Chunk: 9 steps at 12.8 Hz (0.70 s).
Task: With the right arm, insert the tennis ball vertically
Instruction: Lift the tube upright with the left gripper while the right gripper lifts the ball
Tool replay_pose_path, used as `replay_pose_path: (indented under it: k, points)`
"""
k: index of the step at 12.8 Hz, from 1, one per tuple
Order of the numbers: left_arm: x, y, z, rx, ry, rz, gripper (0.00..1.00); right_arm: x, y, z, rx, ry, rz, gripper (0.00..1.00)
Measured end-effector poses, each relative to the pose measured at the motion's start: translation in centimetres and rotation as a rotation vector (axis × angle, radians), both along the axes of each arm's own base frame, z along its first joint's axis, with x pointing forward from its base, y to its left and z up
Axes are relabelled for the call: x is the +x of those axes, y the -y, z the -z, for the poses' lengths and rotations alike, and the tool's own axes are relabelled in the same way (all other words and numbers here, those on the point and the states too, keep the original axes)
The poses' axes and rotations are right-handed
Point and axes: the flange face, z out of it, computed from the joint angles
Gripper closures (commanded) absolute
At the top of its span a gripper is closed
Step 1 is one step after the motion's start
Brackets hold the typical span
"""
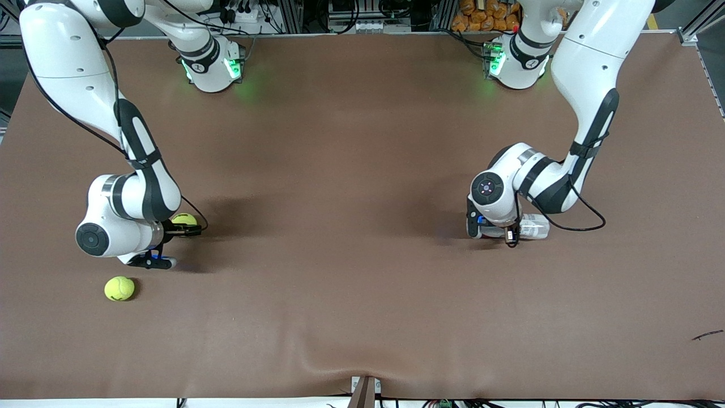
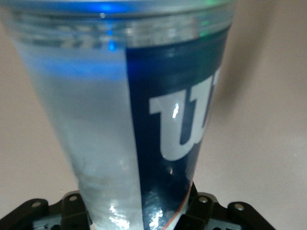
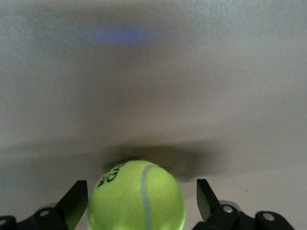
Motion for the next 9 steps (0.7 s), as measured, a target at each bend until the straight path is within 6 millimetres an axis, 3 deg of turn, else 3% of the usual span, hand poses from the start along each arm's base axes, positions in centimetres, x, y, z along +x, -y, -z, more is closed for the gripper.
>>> replay_pose_path:
  k: [2, 4, 6, 7, 9]
  points:
    - [0.0, 4.5, -2.1, -0.065, 0.063, -0.013, 0.31, -0.1, 0.1, 0.0, 0.001, -0.006, 0.003, 0.00]
    - [0.1, 10.0, -6.0, -0.183, 0.118, -0.064, 0.31, -0.1, 0.1, 0.0, 0.001, -0.008, 0.003, 0.42]
    - [0.7, 14.1, -10.1, -0.310, 0.152, -0.142, 0.31, 0.0, 0.1, -0.2, 0.001, -0.005, 0.003, 0.67]
    - [0.6, 16.0, -11.7, -0.361, 0.173, -0.188, 0.31, 0.1, 0.1, -0.5, 0.001, 0.001, 0.003, 0.73]
    - [0.0, 20.4, -14.4, -0.460, 0.219, -0.280, 0.31, 0.7, 0.3, -1.6, 0.000, 0.025, 0.004, 0.75]
